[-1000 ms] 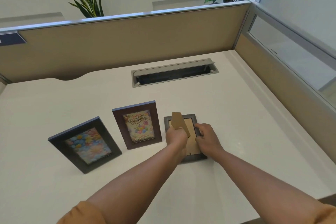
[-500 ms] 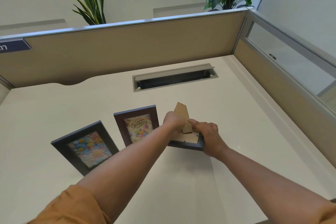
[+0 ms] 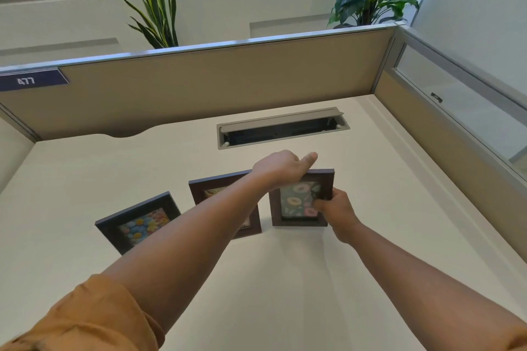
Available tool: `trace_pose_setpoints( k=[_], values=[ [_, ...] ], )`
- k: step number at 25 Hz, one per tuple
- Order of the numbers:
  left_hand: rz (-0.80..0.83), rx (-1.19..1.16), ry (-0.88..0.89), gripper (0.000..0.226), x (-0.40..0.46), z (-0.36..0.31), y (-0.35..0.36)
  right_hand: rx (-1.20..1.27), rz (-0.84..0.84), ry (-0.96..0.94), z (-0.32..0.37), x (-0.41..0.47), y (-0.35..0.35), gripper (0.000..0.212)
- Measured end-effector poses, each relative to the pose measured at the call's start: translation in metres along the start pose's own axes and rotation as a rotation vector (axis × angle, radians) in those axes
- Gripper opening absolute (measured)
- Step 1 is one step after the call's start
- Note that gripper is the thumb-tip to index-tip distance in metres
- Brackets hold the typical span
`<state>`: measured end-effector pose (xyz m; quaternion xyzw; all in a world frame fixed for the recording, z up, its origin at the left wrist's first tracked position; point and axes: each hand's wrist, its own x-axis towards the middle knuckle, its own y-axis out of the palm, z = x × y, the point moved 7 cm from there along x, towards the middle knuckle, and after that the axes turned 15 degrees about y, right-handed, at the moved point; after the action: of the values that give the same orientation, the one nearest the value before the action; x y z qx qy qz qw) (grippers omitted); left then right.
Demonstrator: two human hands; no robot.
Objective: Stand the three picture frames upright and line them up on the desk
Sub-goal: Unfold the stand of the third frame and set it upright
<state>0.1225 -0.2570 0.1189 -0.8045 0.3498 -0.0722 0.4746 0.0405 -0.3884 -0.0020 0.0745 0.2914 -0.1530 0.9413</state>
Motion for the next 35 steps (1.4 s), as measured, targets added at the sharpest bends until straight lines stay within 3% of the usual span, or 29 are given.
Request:
trace_pose_setpoints(
  k=[2,4,9,28,30,32,34,35],
  values=[
    [0.037,0.165,0.061,0.073,-0.002,0.0,-0.001,0.073,0.002,0.036,-0.005,0.003,0.0,0.037],
    [0.059,0.295,0.129,0.055,-0.004,0.004,-0.001,0.11,0.004,0.058,-0.008,0.005,-0.001,0.036],
    [-0.039,0.394,0.262,0.01,-0.01,0.01,-0.003,0.112,-0.014,0.103,-0.013,0.01,-0.001,0.034],
    [-0.125,0.334,0.32,0.039,-0.017,0.028,0.006,0.097,-0.072,0.051,-0.011,0.013,0.001,0.031],
    [-0.129,0.331,0.323,0.042,-0.019,0.028,0.007,0.042,-0.162,-0.036,-0.007,0.008,0.0,0.041],
    [-0.153,0.334,0.29,0.05,-0.023,0.033,0.003,-0.172,-0.479,-0.227,0.012,-0.006,-0.007,0.066],
    [-0.184,0.355,0.212,0.055,-0.032,0.045,-0.008,-0.425,-0.703,-0.515,0.044,-0.029,0.008,0.068],
    [-0.184,0.367,0.165,0.056,-0.038,0.053,-0.015,-0.535,-0.712,-0.637,0.059,-0.038,0.026,0.063]
  ],
)
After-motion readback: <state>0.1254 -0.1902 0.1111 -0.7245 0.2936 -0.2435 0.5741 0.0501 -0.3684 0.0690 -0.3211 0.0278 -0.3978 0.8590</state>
